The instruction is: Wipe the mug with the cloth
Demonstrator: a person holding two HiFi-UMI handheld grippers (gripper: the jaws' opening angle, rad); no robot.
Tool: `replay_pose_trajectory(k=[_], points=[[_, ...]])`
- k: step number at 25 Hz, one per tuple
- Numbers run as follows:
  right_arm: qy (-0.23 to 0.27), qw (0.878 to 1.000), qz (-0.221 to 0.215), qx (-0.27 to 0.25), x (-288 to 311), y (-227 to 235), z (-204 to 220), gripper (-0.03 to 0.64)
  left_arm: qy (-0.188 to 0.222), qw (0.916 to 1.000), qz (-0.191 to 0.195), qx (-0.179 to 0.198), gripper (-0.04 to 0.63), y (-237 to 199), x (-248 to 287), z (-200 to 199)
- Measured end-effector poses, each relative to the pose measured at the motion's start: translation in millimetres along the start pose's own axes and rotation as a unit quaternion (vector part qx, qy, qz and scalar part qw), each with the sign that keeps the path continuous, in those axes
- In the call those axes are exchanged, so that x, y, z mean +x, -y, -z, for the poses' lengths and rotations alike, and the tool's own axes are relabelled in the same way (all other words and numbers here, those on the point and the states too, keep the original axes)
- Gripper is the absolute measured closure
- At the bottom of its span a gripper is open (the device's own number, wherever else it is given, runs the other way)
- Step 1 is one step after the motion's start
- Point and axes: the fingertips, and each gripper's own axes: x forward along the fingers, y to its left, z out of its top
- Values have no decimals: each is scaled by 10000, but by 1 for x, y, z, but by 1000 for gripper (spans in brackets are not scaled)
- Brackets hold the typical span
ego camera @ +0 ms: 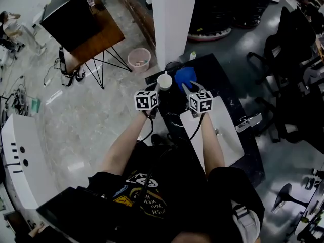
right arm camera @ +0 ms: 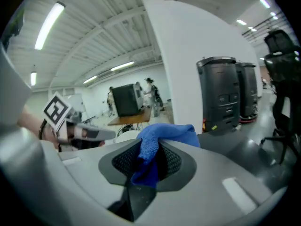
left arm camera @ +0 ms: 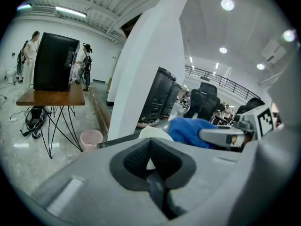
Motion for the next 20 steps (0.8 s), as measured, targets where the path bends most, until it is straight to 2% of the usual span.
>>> replay_pose_trajectory(k=[1,3,6,7,8,11,13,14,16,17,18,20], points=[[-265,9988,-234,-324,5,-15,11,528,-17,10000,20,9,591,2,1,1],[-753,9888,-897,-922,5,-54,37,528,-53,9999,81,50,591,8,2,3],[-821,9736,-1787,-1161,-14,-97,60,528,-92,9998,103,139,591,11,2,6],[-673,9748,-1841,-1062,-20,-96,59,528,-86,9998,93,147,591,11,2,6],[-484,9798,-1716,-908,-24,-86,53,528,-67,9999,83,130,591,10,2,5],[145,9963,-749,-394,-27,-34,19,528,-10,10000,46,49,591,6,0,2],[389,9988,-215,-192,-24,-9,0,528,-14,10000,26,39,591,7,0,3],[355,9992,-89,-187,-19,-4,-3,528,-22,10000,32,40,591,8,-1,4],[-71,9989,-212,-422,-5,-14,12,528,-52,9999,51,82,591,11,-1,5],[-400,9959,-477,-653,1,-29,27,528,-73,9999,42,111,591,12,-2,6],[-728,9894,-861,-911,2,-49,45,528,-89,9999,24,126,591,11,-2,7],[-1202,9688,-1707,-1339,-6,-92,77,528,-85,9999,-1,66,591,8,-3,7]])
